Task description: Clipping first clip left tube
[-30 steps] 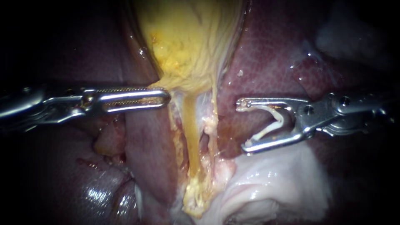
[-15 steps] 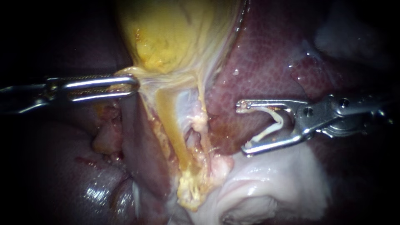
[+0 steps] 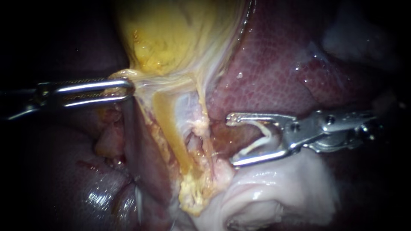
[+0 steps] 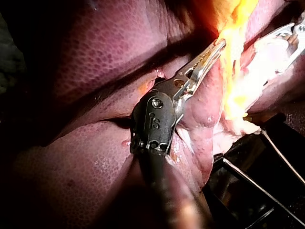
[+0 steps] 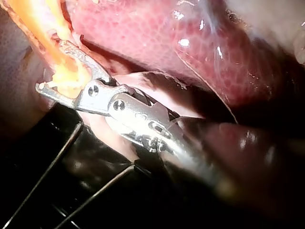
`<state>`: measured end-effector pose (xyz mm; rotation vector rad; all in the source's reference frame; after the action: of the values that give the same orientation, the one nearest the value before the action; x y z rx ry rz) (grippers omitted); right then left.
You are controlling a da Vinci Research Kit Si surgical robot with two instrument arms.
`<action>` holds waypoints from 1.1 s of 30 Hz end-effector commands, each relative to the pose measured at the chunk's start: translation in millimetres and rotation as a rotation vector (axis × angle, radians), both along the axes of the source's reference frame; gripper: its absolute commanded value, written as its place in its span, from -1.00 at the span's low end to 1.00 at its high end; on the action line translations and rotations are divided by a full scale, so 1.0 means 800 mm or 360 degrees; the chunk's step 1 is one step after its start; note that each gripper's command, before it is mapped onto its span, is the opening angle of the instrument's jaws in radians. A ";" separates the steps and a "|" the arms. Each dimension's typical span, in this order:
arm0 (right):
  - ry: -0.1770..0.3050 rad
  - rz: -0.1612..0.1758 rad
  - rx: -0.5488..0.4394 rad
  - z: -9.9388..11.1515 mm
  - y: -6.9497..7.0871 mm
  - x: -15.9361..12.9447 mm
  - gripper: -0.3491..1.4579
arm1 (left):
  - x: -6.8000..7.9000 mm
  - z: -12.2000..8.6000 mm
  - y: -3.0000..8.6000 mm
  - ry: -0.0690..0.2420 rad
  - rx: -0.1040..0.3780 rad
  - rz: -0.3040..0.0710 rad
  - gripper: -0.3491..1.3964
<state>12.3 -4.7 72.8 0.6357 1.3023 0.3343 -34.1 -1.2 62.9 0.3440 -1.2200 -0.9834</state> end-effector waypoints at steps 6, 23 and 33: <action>-0.0021 -0.0005 0.0049 0.0057 -0.0023 0.0027 0.05 | -0.0002 -0.0003 -0.0004 -0.0005 0.0000 0.0007 -1.00; 0.0068 -0.0173 0.0183 0.0079 -0.0026 0.0061 0.04 | -0.0009 -0.0013 -0.0010 -0.0018 0.0002 0.0020 -1.00; 0.0177 -0.0410 0.0287 0.0083 -0.0056 0.0077 -0.01 | -0.0008 0.0007 0.0002 -0.0018 0.0002 0.0020 -1.00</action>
<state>18.6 -9.4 79.5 0.9840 1.2856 0.2032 -34.8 -0.9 63.8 0.3571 -1.2260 -0.9720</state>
